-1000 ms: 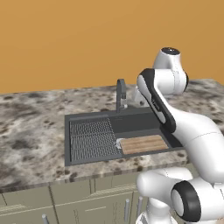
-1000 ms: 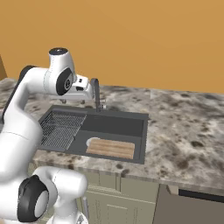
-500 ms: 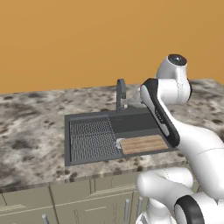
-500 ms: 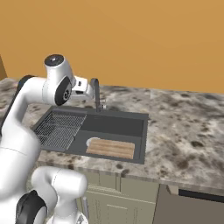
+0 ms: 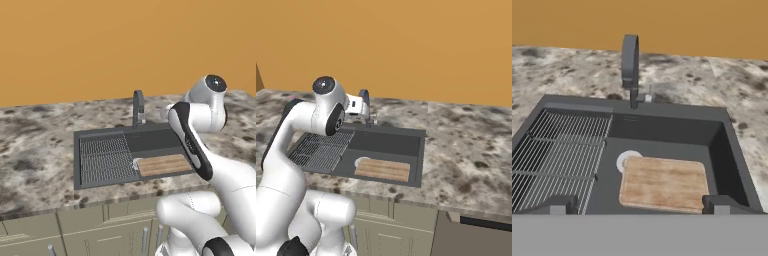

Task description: Turn on the sink faucet with hot water and rinse the cutting board for ten seconds, then turn off the faucet. Push the cutting board to reach the water if necessary.

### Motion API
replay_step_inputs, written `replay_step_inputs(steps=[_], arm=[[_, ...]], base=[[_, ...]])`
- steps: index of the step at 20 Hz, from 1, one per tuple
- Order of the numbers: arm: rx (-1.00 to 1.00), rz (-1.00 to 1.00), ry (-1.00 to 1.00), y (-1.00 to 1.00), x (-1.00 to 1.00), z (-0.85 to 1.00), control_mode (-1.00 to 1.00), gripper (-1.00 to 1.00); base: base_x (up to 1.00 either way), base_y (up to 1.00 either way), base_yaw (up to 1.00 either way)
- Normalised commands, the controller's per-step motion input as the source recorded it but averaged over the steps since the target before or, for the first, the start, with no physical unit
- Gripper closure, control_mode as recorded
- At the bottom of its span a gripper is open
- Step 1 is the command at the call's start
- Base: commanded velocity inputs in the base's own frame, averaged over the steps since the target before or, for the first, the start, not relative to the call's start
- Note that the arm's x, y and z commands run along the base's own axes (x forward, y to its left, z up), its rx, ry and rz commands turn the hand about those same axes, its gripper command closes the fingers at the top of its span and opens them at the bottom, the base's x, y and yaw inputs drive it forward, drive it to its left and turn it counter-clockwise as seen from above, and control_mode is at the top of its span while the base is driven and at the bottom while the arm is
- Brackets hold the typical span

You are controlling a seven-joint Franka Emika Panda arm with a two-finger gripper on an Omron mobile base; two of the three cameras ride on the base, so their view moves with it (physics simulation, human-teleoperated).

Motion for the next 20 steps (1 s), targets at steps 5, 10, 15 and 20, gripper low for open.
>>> replay_step_inputs(steps=[5, 10, 15, 20], arm=[[0.04, 0.05, 0.0, -0.3, 0.13, -0.03, -1.0, -1.0], [0.04, 0.08, -0.04, -0.28, 0.14, -0.02, -1.0, -1.0], [0.03, 0.09, -0.06, -0.17, 0.08, -0.08, -1.0, -1.0], [0.01, 0.09, -0.05, -0.07, 0.11, -0.13, -1.0, -1.0]], base=[[0.0, 0.0, 0.0], [0.0, 0.0, 0.0], [0.0, 0.0, 0.0], [0.0, 0.0, 0.0]])
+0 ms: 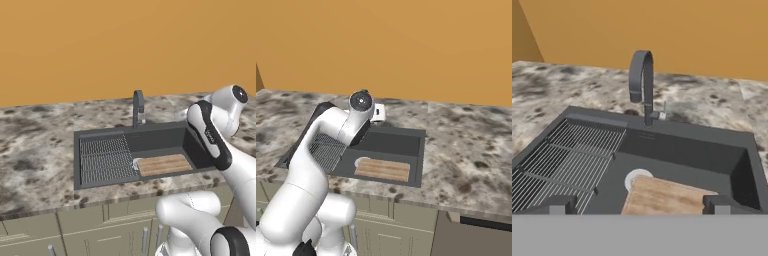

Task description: Turn on the sink faucet with hot water and rinse the cutting board for ten seconds, then turn off the faucet. Push the cutting board to reach the water if necessary.

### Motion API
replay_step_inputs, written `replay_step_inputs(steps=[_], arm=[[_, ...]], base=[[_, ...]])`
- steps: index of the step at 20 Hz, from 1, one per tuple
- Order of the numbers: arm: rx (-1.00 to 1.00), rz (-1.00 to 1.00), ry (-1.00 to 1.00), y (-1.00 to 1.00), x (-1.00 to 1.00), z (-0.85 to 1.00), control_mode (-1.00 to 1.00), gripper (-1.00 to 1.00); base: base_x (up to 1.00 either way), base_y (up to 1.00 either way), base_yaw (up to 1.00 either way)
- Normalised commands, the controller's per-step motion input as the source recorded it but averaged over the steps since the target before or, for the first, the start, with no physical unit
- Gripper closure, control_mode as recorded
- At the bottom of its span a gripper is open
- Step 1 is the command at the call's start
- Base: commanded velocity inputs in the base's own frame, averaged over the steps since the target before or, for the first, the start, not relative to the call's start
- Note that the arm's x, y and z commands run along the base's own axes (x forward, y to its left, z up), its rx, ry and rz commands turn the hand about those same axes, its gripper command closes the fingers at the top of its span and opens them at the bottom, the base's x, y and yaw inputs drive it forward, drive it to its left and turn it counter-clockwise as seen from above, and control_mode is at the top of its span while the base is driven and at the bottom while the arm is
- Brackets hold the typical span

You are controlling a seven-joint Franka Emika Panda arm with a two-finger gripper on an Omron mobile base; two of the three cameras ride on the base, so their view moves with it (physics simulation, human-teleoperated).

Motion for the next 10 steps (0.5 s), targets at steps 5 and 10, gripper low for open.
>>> replay_step_inputs(steps=[5, 10], arm=[[0.0, 0.08, -0.03, 0.0, 0.19, -0.12, -1.0, -1.0], [0.0, 0.07, -0.03, 0.0, 0.08, -0.07, -1.0, -1.0]], base=[[0.0, 0.0, 0.0], [0.0, 0.0, 0.0]])
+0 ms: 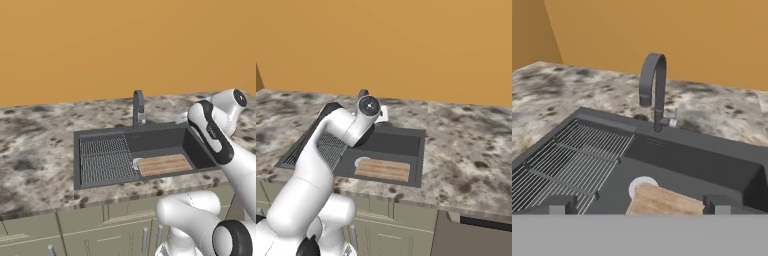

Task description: Turn on the sink faucet with hot water and rinse the cutting board for ten seconds, then turn off the faucet. Push the cutting board to reach the water if necessary.

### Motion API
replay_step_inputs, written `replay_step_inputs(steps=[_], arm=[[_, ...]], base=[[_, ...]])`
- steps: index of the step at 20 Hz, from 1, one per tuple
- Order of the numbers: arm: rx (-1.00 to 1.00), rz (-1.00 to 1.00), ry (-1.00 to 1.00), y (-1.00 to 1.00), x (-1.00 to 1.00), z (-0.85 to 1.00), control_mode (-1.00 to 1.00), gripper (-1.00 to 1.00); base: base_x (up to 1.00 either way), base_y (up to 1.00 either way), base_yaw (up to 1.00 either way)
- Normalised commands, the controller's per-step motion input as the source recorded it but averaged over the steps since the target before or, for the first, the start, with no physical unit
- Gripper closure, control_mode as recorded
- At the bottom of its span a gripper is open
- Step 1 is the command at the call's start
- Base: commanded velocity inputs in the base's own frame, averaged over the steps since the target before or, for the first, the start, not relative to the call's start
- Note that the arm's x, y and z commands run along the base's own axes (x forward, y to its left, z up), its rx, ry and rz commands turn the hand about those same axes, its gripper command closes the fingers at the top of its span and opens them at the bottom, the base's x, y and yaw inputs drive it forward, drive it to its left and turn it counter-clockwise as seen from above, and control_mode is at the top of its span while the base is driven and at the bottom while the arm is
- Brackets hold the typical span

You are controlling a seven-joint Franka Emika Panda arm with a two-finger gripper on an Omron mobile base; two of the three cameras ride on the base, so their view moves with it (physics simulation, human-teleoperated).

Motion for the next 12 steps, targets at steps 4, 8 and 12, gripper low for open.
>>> replay_step_inputs(steps=[4, 8, 12], arm=[[0.0, 0.04, -0.02, 0.0, 0.07, -0.03, -1.0, -1.0], [0.0, 0.04, -0.03, 0.0, 0.04, -0.07, -1.0, -1.0], [0.0, 0.01, -0.03, 0.0, 0.13, -0.04, -1.0, -1.0]], base=[[0.0, 0.0, 0.0], [0.0, 0.0, 0.0], [0.0, 0.0, 0.0]])
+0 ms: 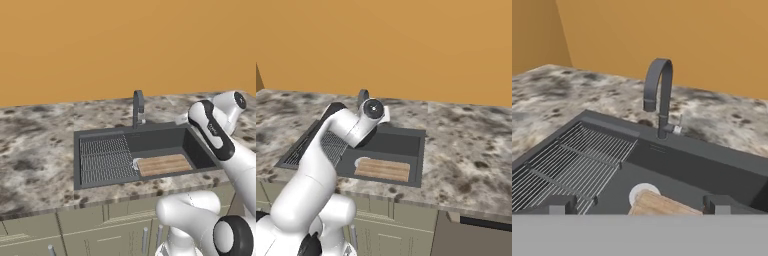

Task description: Turn on the sink faucet with hot water and rinse the cutting board for ten seconds, then turn off the faucet. Push the cutting board to reach the water if necessary.

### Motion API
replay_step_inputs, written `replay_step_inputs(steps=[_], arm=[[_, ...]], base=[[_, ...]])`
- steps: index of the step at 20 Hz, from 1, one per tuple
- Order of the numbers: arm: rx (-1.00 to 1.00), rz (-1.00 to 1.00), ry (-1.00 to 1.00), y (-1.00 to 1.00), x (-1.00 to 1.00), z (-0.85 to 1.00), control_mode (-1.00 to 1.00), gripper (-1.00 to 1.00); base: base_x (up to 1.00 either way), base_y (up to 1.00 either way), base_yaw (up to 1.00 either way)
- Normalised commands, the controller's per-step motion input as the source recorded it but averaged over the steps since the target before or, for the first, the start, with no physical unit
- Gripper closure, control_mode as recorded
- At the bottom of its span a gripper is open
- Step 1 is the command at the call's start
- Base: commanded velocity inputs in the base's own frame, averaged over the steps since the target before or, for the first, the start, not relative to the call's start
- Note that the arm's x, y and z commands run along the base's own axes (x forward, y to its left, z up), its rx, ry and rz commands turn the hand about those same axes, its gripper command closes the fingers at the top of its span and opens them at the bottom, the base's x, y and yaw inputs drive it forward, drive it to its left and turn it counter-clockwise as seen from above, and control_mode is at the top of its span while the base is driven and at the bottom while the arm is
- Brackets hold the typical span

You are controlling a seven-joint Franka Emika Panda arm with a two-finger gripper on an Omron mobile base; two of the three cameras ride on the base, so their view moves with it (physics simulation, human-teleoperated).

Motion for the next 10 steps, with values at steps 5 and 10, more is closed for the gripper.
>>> replay_step_inputs(steps=[5, 10], arm=[[0.03, 0.0, 0.0, -0.01, 0.35, 0.0, -1.0, -1.0], [0.03, 0.0, -0.01, -0.05, 0.31, -0.08, -1.0, -1.0]], base=[[0.0, 0.0, 0.0], [0.0, 0.0, 0.0]])
